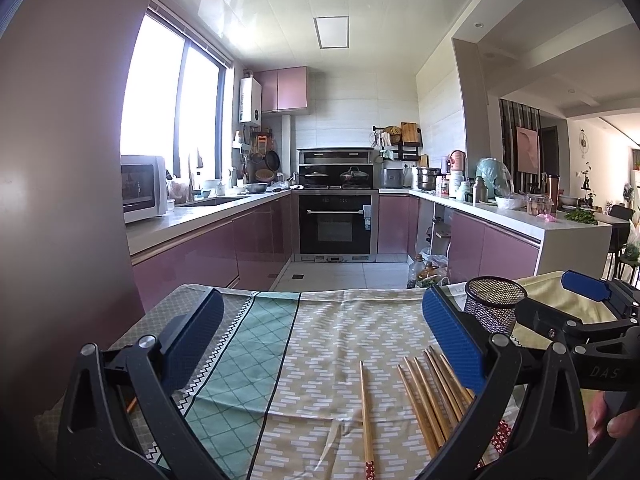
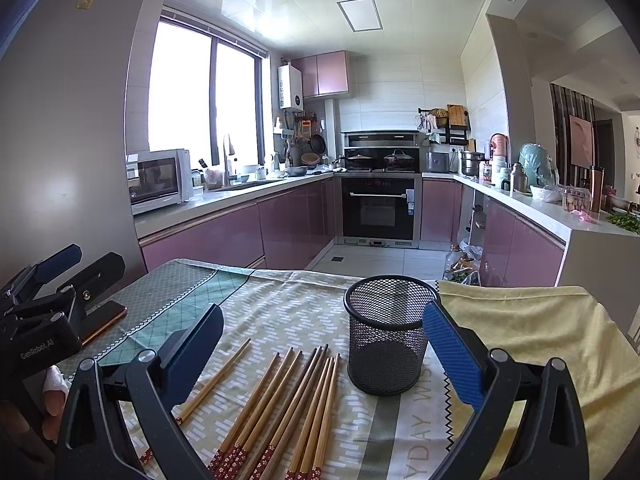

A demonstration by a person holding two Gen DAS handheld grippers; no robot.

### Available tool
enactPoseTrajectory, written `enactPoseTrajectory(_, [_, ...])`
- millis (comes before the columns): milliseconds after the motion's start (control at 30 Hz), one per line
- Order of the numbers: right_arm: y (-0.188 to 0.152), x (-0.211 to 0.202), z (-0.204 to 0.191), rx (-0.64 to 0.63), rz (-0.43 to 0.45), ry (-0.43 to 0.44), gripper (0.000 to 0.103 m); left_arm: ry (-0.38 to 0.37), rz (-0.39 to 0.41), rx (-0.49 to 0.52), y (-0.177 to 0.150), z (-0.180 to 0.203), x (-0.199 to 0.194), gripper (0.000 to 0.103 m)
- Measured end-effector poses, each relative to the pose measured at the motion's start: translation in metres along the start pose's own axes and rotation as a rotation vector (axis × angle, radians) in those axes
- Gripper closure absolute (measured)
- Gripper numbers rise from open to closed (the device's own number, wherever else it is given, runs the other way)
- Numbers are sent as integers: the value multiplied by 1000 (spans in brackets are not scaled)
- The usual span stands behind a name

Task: Organize utensils

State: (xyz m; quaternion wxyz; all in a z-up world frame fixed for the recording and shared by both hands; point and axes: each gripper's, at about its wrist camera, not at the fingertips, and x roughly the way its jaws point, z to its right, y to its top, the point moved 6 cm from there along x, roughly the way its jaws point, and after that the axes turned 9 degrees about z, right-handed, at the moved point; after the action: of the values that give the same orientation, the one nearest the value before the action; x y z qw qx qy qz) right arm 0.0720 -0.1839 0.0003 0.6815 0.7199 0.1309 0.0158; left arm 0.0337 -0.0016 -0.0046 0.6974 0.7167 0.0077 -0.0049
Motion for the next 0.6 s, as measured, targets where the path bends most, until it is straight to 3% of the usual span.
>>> enactPoseTrajectory(600, [0,0,1,4,2,4,7,0,0,0,0,0,0,5])
